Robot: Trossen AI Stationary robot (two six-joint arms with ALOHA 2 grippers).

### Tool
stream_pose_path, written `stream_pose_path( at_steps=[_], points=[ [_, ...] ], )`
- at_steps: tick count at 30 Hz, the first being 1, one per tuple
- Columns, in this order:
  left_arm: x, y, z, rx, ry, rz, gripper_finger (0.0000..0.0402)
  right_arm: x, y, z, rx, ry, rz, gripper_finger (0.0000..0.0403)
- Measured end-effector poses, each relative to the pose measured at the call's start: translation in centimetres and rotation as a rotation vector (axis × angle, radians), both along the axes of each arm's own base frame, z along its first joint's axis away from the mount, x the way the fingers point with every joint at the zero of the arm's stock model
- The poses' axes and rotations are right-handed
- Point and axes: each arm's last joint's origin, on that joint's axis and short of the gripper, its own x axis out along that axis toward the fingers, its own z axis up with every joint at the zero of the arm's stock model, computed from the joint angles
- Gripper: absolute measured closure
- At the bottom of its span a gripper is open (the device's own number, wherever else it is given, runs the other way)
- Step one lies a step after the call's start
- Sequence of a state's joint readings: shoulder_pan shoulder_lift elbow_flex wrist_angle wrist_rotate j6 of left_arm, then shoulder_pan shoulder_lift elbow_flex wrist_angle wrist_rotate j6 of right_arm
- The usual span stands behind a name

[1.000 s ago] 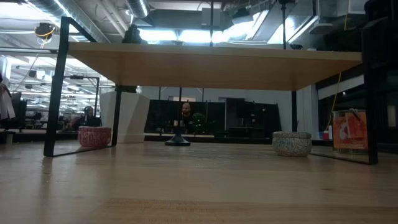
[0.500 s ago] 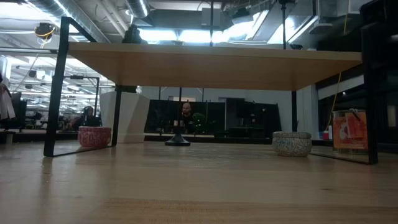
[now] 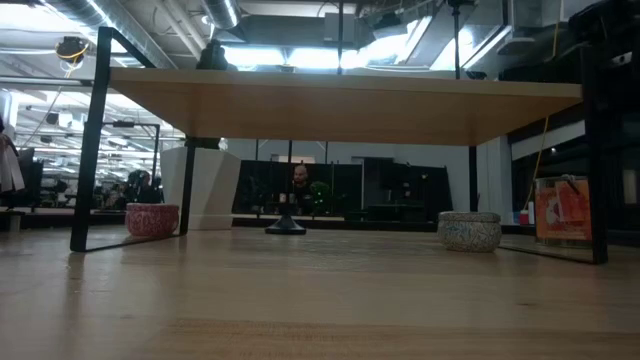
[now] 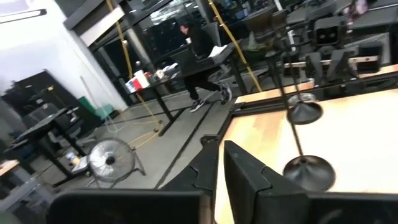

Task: Pick & Place candle stick holders
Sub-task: Put the black candle holder on the shelf

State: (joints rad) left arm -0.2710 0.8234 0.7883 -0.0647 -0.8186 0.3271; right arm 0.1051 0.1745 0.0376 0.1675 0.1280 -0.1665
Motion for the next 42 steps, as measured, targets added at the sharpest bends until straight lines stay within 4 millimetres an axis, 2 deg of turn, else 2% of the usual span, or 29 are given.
stream_pose_path(
  at_steps=[10,16,19,26,30,38,42],
  points=[
    [-0.1,0.1,0.0,-0.012,-0.011,0.037,0.0289,-0.1,0.0,1.4,0.017,-0.145,0.006,0.0350],
    [-0.1,0.1,0.0,-0.012,-0.011,0.037,0.0269,-0.4,-0.1,2.7,0.058,-0.240,-0.005,0.0350],
    [-0.1,0.1,0.0,-0.012,-0.011,0.037,0.0267,-0.7,-0.3,4.5,0.085,-0.256,-0.040,0.0350],
    [-0.1,0.1,0.0,-0.012,-0.012,0.039,0.0272,-2.1,-0.8,9.3,0.031,-0.066,-0.112,0.0350],
    [0.0,0.7,0.0,-0.045,-0.033,0.072,0.0270,-2.8,-1.3,11.2,-0.023,0.026,-0.217,0.0350],
    [0.3,2.7,-0.3,-0.135,-0.063,0.106,0.0277,-4.0,-1.7,12.6,-0.075,0.176,-0.278,0.0350],
    [0.4,4.1,-0.3,-0.190,-0.083,0.085,0.0284,-4.2,-1.8,12.9,-0.114,0.177,-0.308,0.0350]
  ],
)
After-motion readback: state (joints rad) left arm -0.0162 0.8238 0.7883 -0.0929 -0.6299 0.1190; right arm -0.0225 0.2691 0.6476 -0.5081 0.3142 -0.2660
